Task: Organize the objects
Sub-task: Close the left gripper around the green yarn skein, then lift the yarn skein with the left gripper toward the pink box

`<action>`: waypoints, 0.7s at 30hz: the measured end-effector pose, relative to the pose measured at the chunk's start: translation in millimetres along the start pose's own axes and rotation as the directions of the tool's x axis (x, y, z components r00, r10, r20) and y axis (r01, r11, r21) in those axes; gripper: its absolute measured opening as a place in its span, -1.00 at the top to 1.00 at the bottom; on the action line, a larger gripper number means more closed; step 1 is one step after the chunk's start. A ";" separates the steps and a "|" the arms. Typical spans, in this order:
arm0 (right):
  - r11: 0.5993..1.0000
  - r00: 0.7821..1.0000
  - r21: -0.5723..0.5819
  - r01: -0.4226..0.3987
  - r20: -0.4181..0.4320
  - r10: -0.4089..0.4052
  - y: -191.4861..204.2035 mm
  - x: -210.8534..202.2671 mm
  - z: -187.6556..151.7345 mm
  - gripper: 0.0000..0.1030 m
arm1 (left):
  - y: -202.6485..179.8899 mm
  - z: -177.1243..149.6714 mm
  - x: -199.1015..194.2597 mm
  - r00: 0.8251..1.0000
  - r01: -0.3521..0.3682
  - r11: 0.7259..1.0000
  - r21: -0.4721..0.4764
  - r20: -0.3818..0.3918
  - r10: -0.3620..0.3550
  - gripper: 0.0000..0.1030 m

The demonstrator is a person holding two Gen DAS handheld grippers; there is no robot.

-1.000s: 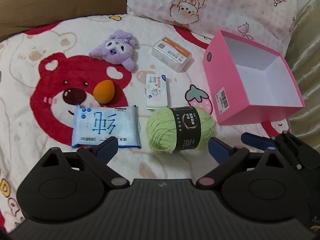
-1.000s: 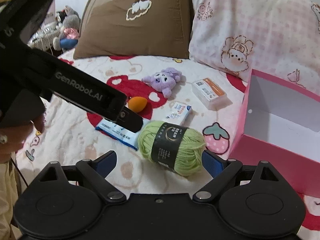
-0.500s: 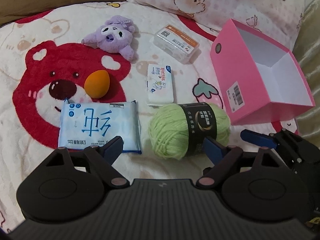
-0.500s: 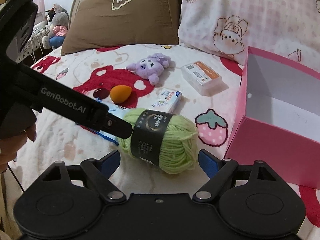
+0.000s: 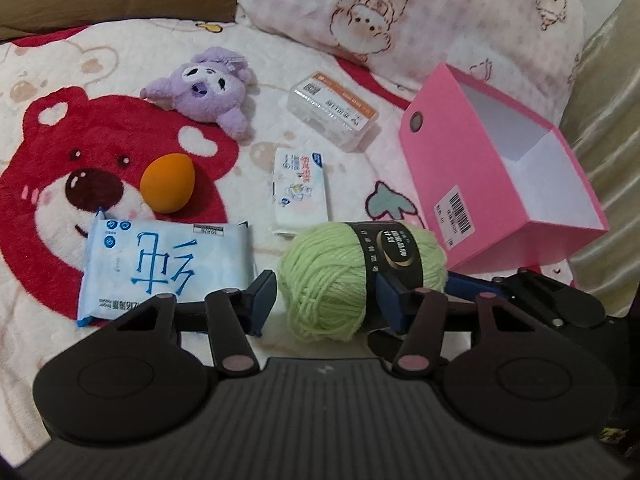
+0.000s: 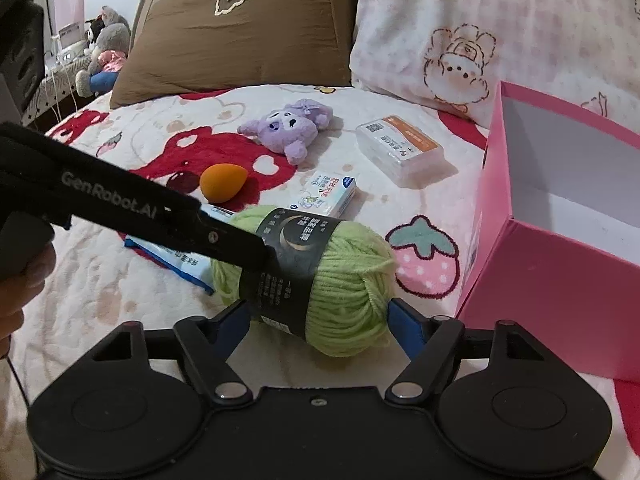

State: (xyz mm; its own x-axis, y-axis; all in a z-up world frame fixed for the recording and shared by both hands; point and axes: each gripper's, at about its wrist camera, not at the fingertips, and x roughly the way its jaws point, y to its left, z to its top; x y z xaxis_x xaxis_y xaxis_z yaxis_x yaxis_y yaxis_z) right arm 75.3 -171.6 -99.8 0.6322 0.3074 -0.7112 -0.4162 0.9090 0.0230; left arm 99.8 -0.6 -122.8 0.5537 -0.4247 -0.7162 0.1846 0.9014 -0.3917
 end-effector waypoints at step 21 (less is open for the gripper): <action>1.000 0.999 0.001 0.010 0.039 -0.010 0.5 16.1 -5.2 -0.56 | 12.6 -4.4 9.5 0.995 0.099 0.994 -0.055 0.031 -0.097 0.04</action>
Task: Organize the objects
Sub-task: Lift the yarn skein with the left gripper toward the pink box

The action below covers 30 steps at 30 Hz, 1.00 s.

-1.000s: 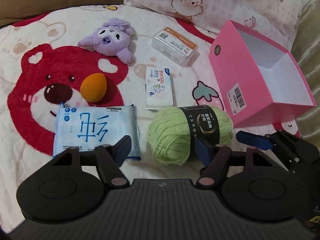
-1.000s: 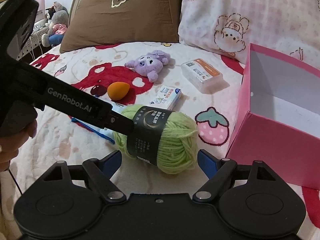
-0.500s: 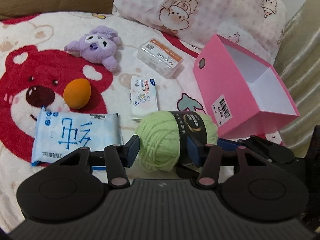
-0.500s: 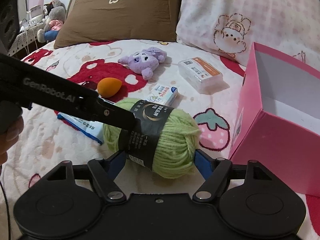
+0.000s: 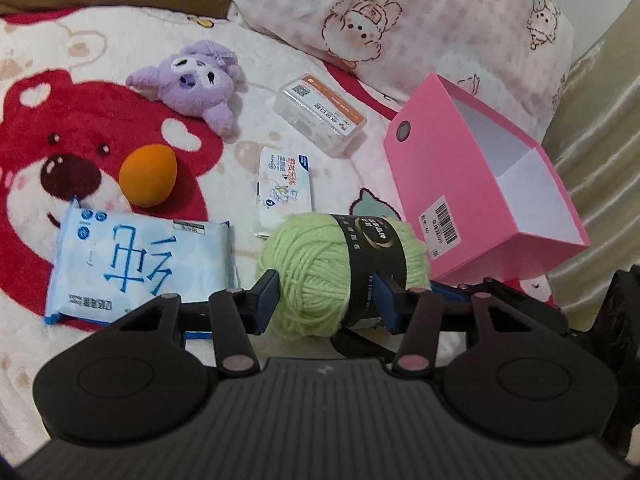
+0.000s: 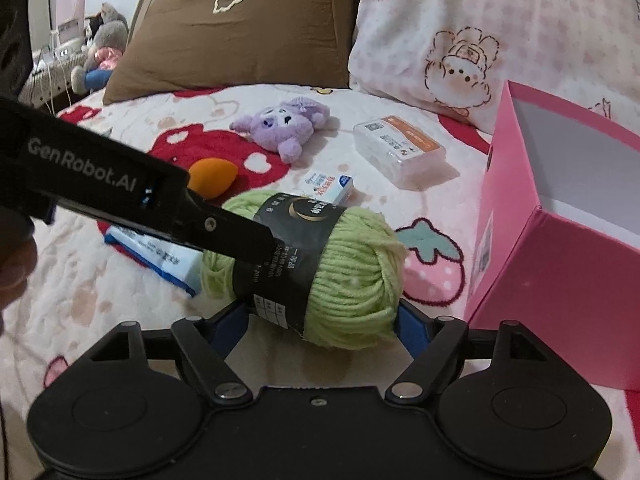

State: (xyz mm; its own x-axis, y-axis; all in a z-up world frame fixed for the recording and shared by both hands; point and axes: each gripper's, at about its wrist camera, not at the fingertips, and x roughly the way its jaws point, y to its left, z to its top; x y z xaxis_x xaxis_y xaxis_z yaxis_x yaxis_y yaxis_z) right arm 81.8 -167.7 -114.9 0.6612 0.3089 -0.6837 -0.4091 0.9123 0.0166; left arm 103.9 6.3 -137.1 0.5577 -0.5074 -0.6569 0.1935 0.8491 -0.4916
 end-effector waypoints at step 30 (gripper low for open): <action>1.000 1.000 0.005 0.008 0.026 -0.008 18.0 -61.8 10.4 -0.64 | -80.2 -3.8 -48.4 0.993 -0.026 0.990 0.136 -0.109 0.041 -0.04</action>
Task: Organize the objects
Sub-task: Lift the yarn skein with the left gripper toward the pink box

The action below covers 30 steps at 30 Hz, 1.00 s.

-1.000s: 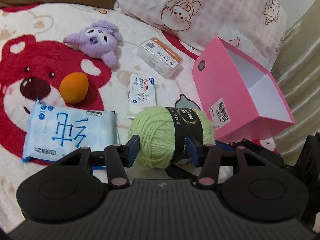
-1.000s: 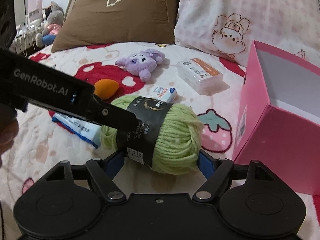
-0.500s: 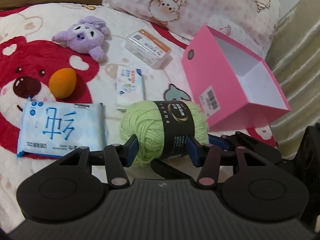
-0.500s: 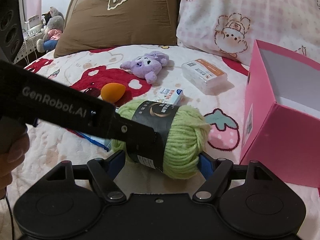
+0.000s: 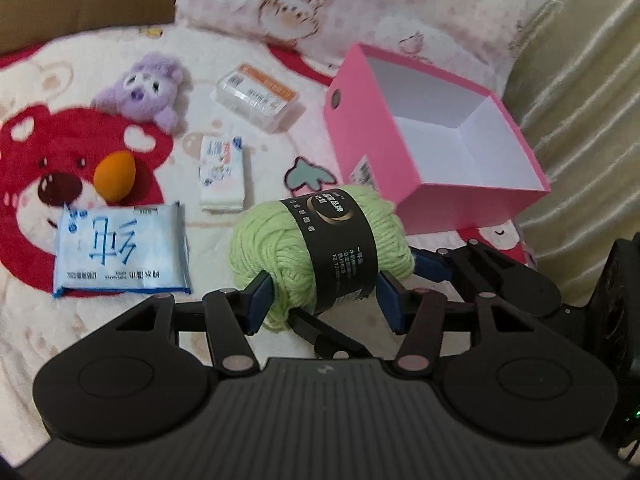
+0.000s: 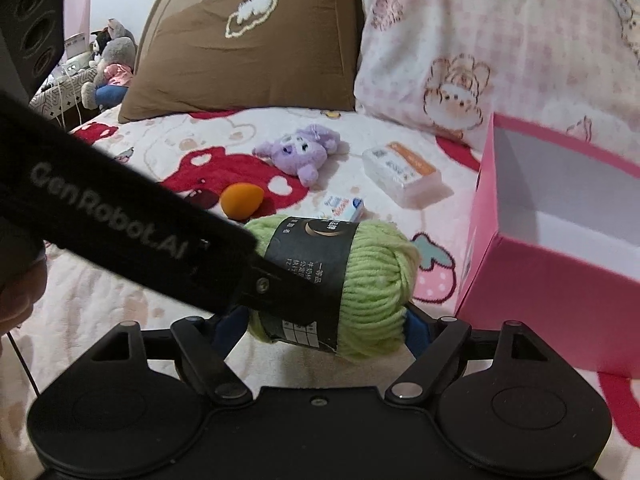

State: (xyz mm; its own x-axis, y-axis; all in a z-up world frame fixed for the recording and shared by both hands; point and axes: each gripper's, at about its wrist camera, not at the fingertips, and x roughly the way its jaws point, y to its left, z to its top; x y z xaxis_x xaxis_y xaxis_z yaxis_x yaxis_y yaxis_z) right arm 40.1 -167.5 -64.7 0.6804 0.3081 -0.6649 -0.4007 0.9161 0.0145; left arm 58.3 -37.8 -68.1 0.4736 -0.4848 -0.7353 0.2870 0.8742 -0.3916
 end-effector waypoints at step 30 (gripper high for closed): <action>0.995 0.985 -0.049 0.083 0.156 -0.074 -6.3 -107.4 7.5 -0.72 | -83.3 -11.4 -53.7 0.997 0.070 0.997 0.031 0.031 -0.071 -0.03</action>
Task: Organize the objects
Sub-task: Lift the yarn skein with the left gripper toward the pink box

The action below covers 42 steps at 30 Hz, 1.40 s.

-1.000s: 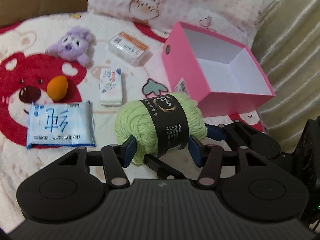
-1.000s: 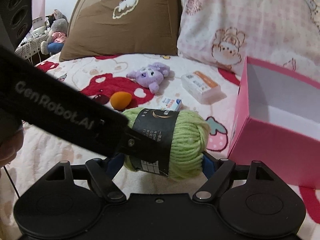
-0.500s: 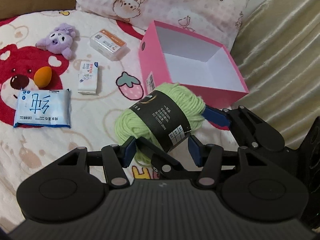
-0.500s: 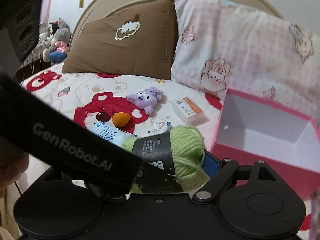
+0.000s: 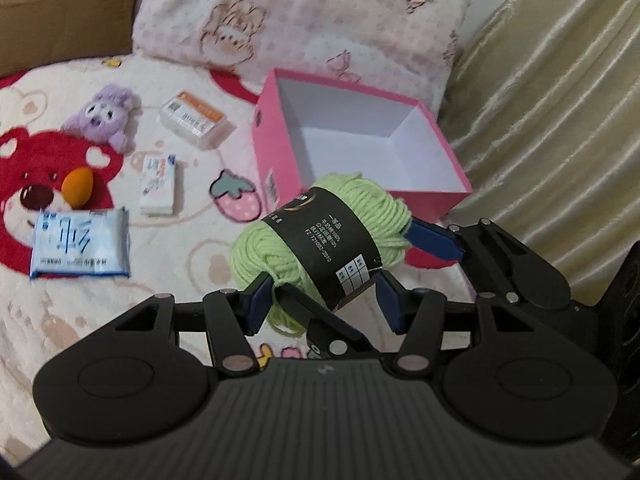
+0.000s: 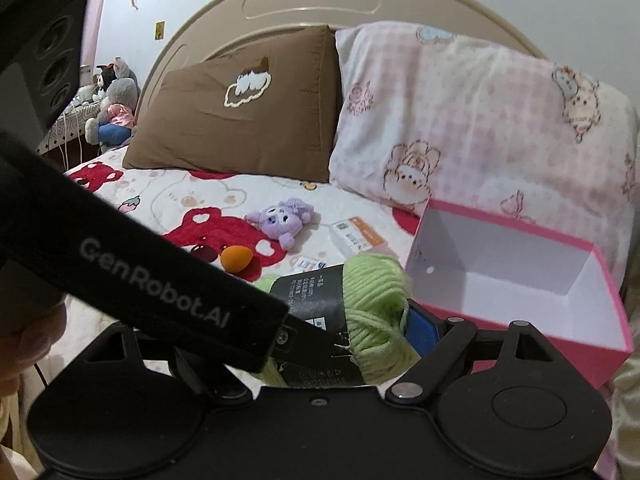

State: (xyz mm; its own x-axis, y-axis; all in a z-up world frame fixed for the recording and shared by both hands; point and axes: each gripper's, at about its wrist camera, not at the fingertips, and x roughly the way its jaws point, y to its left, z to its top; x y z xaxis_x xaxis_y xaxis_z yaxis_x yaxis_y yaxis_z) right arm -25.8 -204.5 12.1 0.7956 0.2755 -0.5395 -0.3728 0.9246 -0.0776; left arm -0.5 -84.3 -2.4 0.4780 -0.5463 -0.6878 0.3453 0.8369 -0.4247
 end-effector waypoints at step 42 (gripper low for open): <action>0.983 0.984 0.156 0.095 -0.165 -0.069 -157.3 14.4 -17.8 -0.46 | -73.9 74.0 119.4 0.992 0.043 0.991 0.126 -0.120 -0.028 0.10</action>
State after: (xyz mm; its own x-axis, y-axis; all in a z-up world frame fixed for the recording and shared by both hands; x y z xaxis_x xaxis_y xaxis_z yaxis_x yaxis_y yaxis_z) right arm 35.8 -350.7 1.7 0.7295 0.1636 -0.6641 -0.2163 0.9763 0.0029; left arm 90.8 -213.9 -9.5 0.3679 -0.5614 -0.7413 0.4648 0.8015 -0.3762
